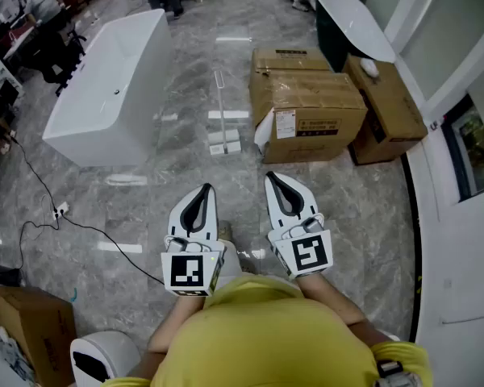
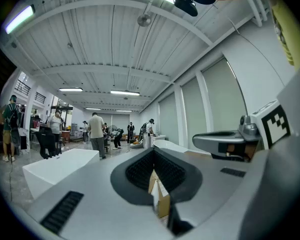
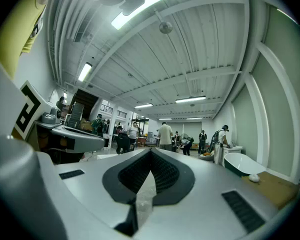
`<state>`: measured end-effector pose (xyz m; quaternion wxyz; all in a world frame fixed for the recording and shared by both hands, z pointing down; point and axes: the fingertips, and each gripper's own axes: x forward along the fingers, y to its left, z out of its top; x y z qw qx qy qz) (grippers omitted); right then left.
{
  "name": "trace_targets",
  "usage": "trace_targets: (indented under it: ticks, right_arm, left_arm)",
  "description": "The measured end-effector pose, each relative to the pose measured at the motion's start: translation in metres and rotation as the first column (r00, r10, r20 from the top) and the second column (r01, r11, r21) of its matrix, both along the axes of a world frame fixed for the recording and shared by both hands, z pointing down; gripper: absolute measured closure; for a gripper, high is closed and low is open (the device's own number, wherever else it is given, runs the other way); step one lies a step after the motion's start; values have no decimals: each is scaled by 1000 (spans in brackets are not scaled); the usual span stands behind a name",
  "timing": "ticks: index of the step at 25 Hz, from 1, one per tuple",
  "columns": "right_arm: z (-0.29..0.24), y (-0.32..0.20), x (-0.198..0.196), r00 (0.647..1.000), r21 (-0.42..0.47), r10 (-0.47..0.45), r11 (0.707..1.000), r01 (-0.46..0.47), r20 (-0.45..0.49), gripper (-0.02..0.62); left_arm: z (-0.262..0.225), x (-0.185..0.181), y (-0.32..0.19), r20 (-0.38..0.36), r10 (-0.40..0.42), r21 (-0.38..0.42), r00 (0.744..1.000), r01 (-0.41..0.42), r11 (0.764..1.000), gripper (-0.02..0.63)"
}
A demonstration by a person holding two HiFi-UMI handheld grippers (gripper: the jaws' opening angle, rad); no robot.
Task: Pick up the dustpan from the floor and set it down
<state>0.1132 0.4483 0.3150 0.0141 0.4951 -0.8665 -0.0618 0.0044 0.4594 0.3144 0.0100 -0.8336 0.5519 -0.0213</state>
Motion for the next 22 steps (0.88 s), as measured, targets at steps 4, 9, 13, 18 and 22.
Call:
trace_targets:
  ticks: [4, 9, 13, 18, 22]
  right_arm:
    - [3, -23, -7, 1000, 8, -9, 1000, 9, -2, 584]
    - [10, -69, -13, 1000, -9, 11, 1000, -11, -16, 583]
    - [21, -118, -28, 1000, -27, -6, 1000, 6, -20, 566]
    - [37, -184, -49, 999, -68, -25, 997, 23, -34, 543]
    - [47, -228, -63, 999, -97, -22, 995, 18, -46, 518]
  left_arm:
    - [4, -5, -24, -1, 7, 0, 1000, -7, 1000, 606]
    - [11, -16, -69, -3, 13, -2, 1000, -13, 1000, 606]
    - [12, -27, -117, -6, 19, -8, 1000, -20, 1000, 606]
    - [18, -42, -182, 22, 34, -8, 999, -34, 999, 606]
    - [19, -52, -226, 6, 56, -33, 998, -56, 998, 606]
